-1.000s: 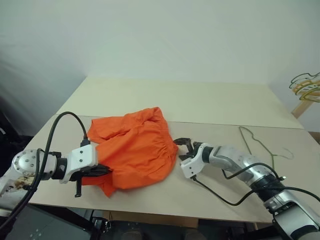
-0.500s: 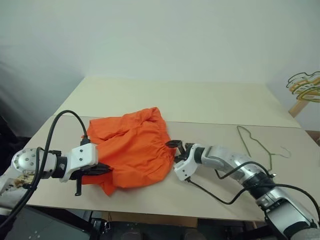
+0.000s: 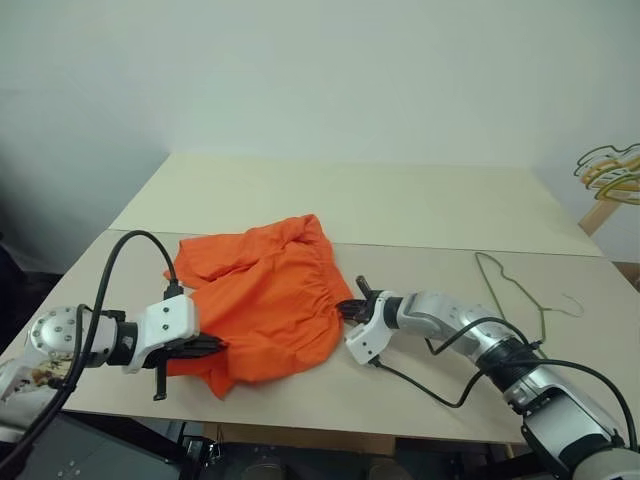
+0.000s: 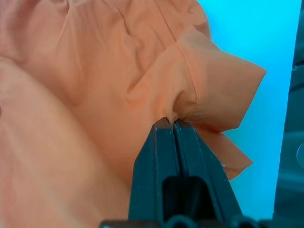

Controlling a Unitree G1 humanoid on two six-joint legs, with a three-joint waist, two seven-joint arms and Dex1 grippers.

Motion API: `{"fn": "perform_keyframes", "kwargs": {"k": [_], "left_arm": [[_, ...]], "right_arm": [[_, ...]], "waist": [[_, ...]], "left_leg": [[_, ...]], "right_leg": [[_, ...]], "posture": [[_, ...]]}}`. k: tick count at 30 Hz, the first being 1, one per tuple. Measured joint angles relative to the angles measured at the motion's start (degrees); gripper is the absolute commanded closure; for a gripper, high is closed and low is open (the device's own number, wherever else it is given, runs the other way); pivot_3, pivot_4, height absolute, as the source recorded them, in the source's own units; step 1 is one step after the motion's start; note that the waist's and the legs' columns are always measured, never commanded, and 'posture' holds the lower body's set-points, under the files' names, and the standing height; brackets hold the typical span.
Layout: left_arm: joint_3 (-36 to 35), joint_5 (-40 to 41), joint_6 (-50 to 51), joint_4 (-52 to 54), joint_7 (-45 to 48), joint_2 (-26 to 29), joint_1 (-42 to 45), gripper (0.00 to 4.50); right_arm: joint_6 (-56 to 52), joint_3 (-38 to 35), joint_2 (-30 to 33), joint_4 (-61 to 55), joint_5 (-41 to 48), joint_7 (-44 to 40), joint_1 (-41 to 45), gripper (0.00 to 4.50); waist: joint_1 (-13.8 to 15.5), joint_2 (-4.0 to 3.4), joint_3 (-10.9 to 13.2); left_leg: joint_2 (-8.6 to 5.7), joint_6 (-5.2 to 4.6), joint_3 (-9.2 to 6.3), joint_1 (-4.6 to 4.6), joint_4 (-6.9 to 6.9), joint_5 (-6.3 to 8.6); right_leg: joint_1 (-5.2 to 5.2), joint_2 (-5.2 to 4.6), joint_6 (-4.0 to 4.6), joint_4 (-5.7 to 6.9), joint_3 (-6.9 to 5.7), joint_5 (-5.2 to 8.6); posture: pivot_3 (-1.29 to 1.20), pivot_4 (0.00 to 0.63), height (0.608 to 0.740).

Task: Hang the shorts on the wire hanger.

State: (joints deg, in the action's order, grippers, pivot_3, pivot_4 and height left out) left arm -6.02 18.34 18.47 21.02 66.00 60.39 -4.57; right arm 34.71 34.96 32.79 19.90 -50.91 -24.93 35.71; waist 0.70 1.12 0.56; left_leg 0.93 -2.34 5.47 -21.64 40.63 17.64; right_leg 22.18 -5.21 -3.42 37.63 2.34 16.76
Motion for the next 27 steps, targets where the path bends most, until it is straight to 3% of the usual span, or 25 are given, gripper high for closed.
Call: {"fn": "perform_keyframes", "kwargs": {"k": [10, 18, 27], "left_arm": [[1.8, -5.4, -1.1, -4.3, -4.5, -1.7, 1.8, 4.50], [10.7, -10.3, -8.6, -13.2, -1.5, -5.3, 16.9, 4.50], [20.4, -18.2, -22.9, -33.3, 2.0, -14.0, 35.0, 4.50]], "right_arm": [[-2.4, -0.2, -1.2, 0.6, 0.5, -1.1, 0.0, 4.46], [-12.8, -6.1, 3.0, -1.9, 0.5, -0.4, -2.0, 4.46], [-26.2, -13.6, 8.2, -21.4, 0.8, -7.6, -19.1, 4.46]], "waist": [[0.1, 0.03, 0.0], [0.8, 0.01, 0.0], [-1.1, 0.02, 0.0]], "left_leg": [[-0.04, 0.03, -0.01, 0.00, 0.00, -0.02], [-0.12, 0.05, -0.02, -0.17, 0.00, -0.03], [-0.10, 0.00, -0.11, -0.41, 0.22, -0.01]], "right_leg": [[0.00, 0.00, 0.00, 0.01, -0.03, 0.00], [0.04, -0.03, 0.00, 0.01, -0.17, 0.00], [0.07, 0.03, -0.01, -0.11, -0.21, 0.00]], "posture": [[0.12, 0.000, 0.740], [0.04, 0.000, 0.740], [-0.06, 0.000, 0.740]]}}
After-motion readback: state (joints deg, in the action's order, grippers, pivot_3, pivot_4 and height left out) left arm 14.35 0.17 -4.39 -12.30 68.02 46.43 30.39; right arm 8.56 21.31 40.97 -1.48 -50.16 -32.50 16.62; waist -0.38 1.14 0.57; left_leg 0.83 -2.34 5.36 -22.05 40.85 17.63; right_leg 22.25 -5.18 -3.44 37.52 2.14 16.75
